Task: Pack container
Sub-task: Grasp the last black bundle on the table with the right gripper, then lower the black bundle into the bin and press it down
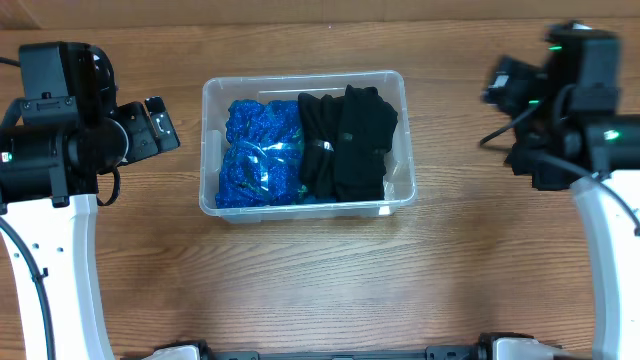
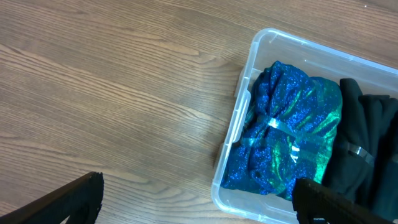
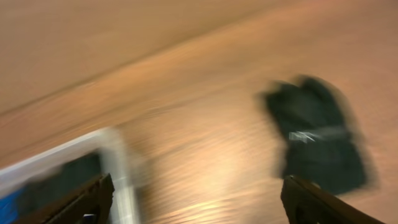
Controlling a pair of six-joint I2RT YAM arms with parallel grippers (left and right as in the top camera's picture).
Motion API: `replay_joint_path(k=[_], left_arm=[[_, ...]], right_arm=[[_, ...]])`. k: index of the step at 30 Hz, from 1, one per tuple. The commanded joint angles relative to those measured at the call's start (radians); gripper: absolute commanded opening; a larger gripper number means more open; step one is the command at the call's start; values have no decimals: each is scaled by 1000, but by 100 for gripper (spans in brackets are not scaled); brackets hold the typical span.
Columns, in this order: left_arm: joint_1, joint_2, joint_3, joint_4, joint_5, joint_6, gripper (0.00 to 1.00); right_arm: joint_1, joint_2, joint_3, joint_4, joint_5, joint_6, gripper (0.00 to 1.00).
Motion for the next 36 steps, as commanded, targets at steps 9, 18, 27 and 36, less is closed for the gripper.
replay_joint_path(k=[9,18,27,36], left_arm=[[3,5,4,3,-11,19,100],[3,5,4,3,-11,19,100],[3,5,4,3,-11,19,100],[3,5,4,3,-11,19,100]], right_arm=[[-600,556,-35,140,-398,-240,99],[-524,705,-35,267,-475,-307,60],[-318,319,-24,12,-679,-183,4],[412,-21,-27,274,-555,69,4]])
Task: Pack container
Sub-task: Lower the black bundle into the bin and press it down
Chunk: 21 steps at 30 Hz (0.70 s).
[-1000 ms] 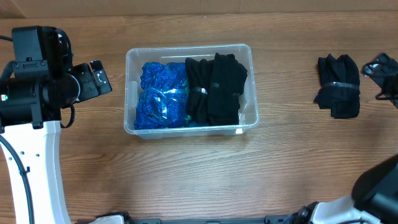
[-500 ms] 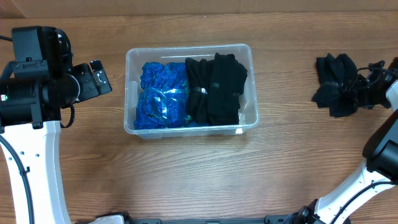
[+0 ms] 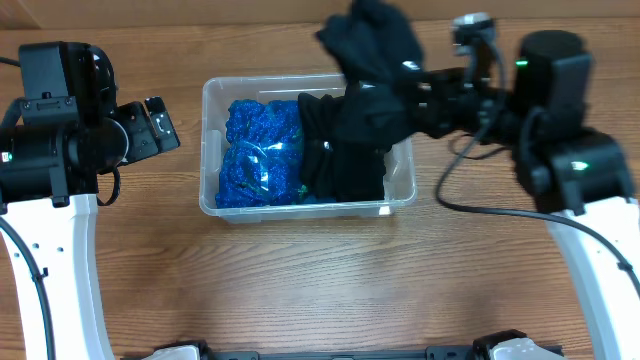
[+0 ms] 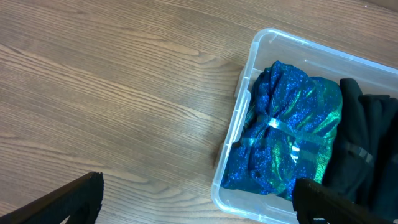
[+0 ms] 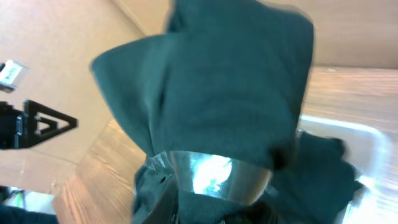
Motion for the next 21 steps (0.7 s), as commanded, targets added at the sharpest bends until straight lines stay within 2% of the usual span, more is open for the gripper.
replay_joint_path(k=[1,4,6,7,9,10,13,14,17,18,21], left_arm=[[4,4,4,4,-12,19,100],[4,4,4,4,-12,19,100],[4,4,4,4,-12,19,100],[4,4,4,4,-12,19,100],[4,4,4,4,-12,19,100],[4,4,4,4,-12,19,100],[4,4,4,4,-12,19,100],[4,4,4,4,-12,19,100],[4,4,4,4,-12,19,100],[4,4,4,4,-12,19,100],[4,4,4,4,-12,19,100]], right_arm=[[170,135,-1,72,178,192,4],[252,301,-1,83,222,302,4],[288,433,-1,28,311,339,4],[300,483,-1,-40,379,339,7],[304,503,-1,-118,497,335,26],[304,491,3,-154,553,307,31],[305,385,21,-167,585,248,40],[306,317,24,-137,592,248,39],[336,257,24,-40,591,248,25],[360,269,24,11,591,249,16],[404,416,23,74,591,287,11]])
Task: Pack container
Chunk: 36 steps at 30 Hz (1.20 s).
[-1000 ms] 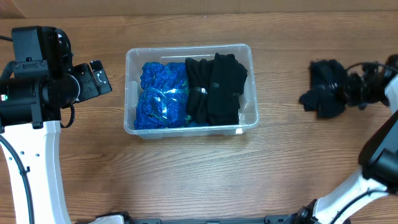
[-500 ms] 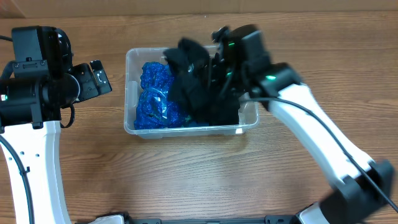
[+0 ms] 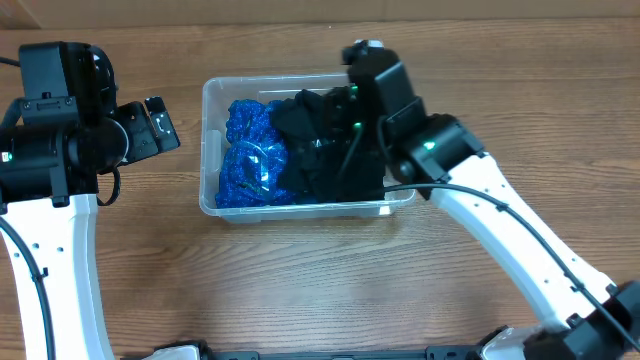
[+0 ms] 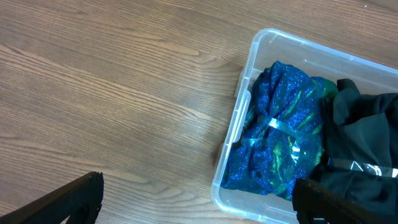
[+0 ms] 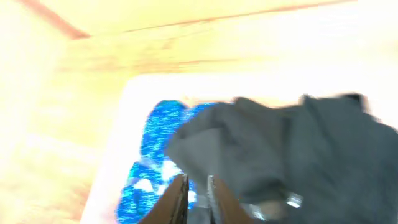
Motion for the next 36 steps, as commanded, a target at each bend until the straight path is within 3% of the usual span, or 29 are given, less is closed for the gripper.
replay_joint_path(k=[1,5,6,10,11,12,16,23,26,31,36], left_arm=[[3,4,4,3,-11,19,100],[3,4,4,3,-11,19,100],[3,4,4,3,-11,19,100],[3,4,4,3,-11,19,100],[3,4,4,3,-11,19,100],[3,4,4,3,-11,19,100],[3,4,4,3,-11,19,100],[3,4,4,3,-11,19,100],[3,4,4,3,-11,19,100],[3,4,4,3,-11,19,100],[3,4,4,3,-11,19,100]], right_arm=[[26,175,-1,-2,8,41,11],[26,427,-3,-60,-72,77,14],[26,451,-3,-71,-89,77,29],[26,289,25,-128,-84,-9,55],[26,199,36,-159,-84,-35,86],[26,124,46,-191,-84,-45,100],[24,-139,50,-328,-51,-70,100],[-71,-604,48,-537,467,-78,100],[-159,-754,-24,-517,458,-85,100],[-403,-1059,-523,-252,277,-84,100],[-470,-1358,-1015,-31,207,67,100]])
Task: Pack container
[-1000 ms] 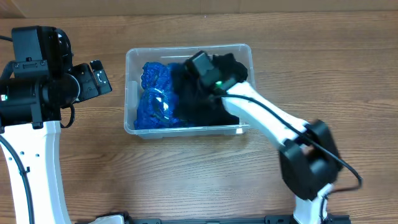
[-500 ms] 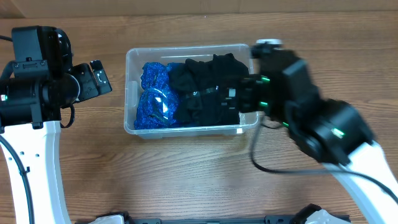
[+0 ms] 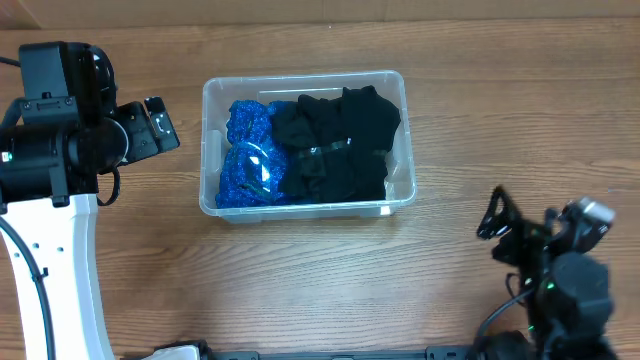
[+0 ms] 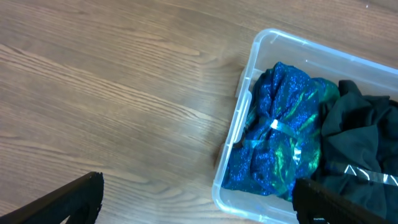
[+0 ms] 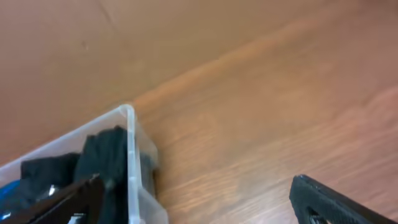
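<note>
The clear plastic container (image 3: pixel 209 96) stands at the middle back of the table. Blue glittery bundles (image 3: pixel 245 165) fill its left part, and black fabric bundles (image 3: pixel 340 145) with clear bands fill the middle and right. My left gripper (image 3: pixel 165 125) hovers open to the left of the container, nothing between its fingers. Its wrist view shows the container's left end (image 4: pixel 239 134), the blue bundles (image 4: pixel 283 146) and black fabric (image 4: pixel 357 149). My right gripper (image 3: pixel 495 232) is open and empty at the table's front right, and its wrist view shows the container's corner (image 5: pixel 130 134).
Bare wooden table surrounds the container on every side. The left arm's white link (image 3: pixel 60 270) runs down the left edge. The right arm's base (image 3: pixel 560 290) sits at the front right corner.
My right gripper was shut on a black bundle low over the container. That bundle now lies in the container, and the gripper is open at the front right. The left arm has not moved.
My right gripper was open at the far right, with a black bundle on the table in its view. Then it held that bundle above the container's back right, then low inside it. Now the bundle rests among the black ones and the gripper is away.
</note>
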Controlling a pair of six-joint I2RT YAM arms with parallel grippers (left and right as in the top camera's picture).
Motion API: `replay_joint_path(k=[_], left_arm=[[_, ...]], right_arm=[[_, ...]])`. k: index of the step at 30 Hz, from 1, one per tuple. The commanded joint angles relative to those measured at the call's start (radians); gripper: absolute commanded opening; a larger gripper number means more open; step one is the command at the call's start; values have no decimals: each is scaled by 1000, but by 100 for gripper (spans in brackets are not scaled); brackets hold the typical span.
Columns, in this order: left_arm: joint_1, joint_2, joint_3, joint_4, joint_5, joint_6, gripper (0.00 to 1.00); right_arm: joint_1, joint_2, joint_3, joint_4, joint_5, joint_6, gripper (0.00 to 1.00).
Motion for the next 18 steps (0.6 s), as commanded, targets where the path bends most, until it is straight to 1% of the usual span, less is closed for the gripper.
replay_joint_path(k=[1,2,4,8,11,18], left_arm=[[3,4,4,3,-8,19,100],[3,4,4,3,-8,19,100],[3,4,4,3,-8,19,100],[3,4,4,3,-8,19,100],[3,4,4,3,-8,19,100],[3,4,4,3,-8,19,100]], right_arm=[[-6,-185,-235,76,-36,129,100],[-6,-241,-296,78,-36,155,100],[-6,-323,-383,76,-37,163,100],[-8,-377,-472,77,-37,164,100],[-8,-381,-516,77,-36,193,100],[-8,-380,-517,82,-44,192,100]])
